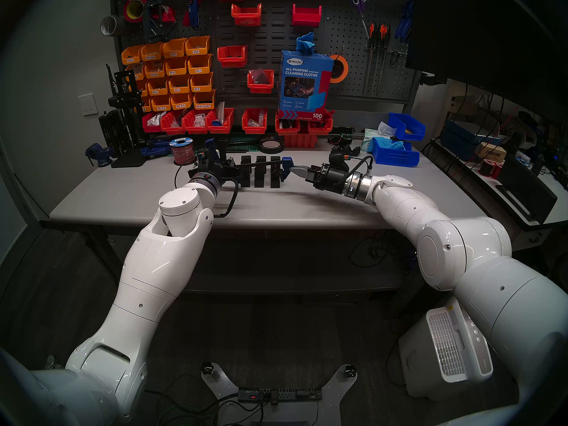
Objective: Clamp the two 3D printed pieces together with the clamp
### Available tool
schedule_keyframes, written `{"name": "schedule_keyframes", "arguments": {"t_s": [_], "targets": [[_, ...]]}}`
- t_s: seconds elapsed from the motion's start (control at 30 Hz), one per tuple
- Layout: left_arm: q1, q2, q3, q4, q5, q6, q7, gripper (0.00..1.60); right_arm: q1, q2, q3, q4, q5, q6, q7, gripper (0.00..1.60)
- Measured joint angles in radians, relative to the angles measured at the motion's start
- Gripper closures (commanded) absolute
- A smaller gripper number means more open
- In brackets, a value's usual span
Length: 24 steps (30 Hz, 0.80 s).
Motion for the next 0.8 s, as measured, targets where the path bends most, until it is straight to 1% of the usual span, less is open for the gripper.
{"name": "schedule_keyframes", "arguments": {"t_s": [0.33, 0.8], "targets": [[-0.005, 0.008, -0.004, 0.002, 0.005, 0.000, -0.010, 1.60, 0.001, -0.001, 0.001, 0.000, -0.001, 0.000, 0.000, 1.60], [-0.010, 0.018, -0.017, 0.008, 0.010, 0.000, -0.002, 1.60, 0.003, 0.002, 0.005, 0.000, -0.001, -0.001, -0.001, 1.60]]}}
